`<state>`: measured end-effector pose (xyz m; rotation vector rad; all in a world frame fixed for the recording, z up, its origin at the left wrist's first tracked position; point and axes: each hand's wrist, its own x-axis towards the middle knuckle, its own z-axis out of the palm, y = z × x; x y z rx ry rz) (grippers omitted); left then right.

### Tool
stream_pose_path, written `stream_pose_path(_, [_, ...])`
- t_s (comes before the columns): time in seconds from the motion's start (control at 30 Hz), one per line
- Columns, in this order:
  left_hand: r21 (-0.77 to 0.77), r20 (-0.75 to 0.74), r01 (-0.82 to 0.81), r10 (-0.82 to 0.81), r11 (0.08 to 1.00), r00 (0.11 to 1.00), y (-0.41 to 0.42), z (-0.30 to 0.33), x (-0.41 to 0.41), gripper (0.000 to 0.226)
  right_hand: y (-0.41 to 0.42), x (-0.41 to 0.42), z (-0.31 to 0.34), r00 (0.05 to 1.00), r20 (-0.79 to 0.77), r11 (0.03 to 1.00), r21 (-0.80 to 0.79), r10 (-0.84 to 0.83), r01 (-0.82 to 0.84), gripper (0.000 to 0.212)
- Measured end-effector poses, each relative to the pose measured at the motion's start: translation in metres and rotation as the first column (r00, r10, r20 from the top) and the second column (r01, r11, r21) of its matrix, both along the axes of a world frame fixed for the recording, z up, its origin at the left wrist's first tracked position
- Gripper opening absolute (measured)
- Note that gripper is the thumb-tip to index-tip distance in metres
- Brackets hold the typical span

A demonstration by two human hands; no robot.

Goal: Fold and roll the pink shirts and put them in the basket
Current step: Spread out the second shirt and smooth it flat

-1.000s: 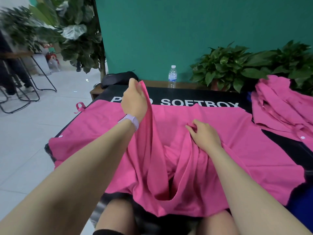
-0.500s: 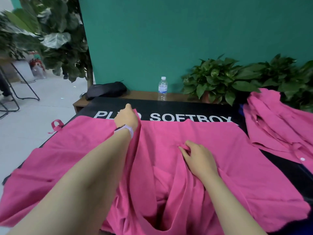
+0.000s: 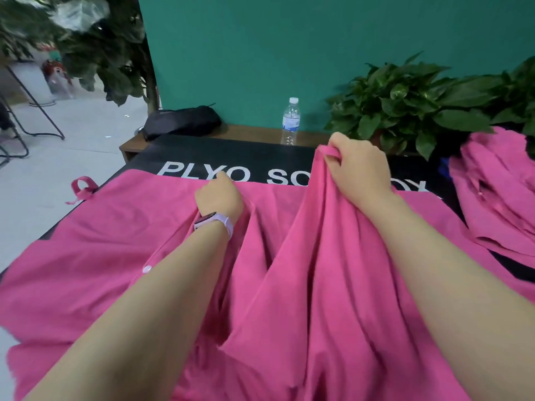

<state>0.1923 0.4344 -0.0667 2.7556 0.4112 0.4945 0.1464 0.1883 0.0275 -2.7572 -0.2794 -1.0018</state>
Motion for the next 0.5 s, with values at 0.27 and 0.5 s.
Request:
stream_pose_path(0.27, [0.056, 0.038, 0.013, -0.015, 0.998, 0.999, 0.004, -0.009, 0.010, 0.016, -0.015, 0.034, -0.099, 0.944, -0.316, 0.956, 0.233, -0.096, 0.176, 0.033])
stream_pose_path(0.5, [0.054, 0.051, 0.061, -0.064, 0.997, 0.997, 0.004, -0.008, -0.010, 0.019, -0.011, 0.015, -0.094, 0.947, -0.303, 0.958, 0.226, -0.105, 0.178, 0.028])
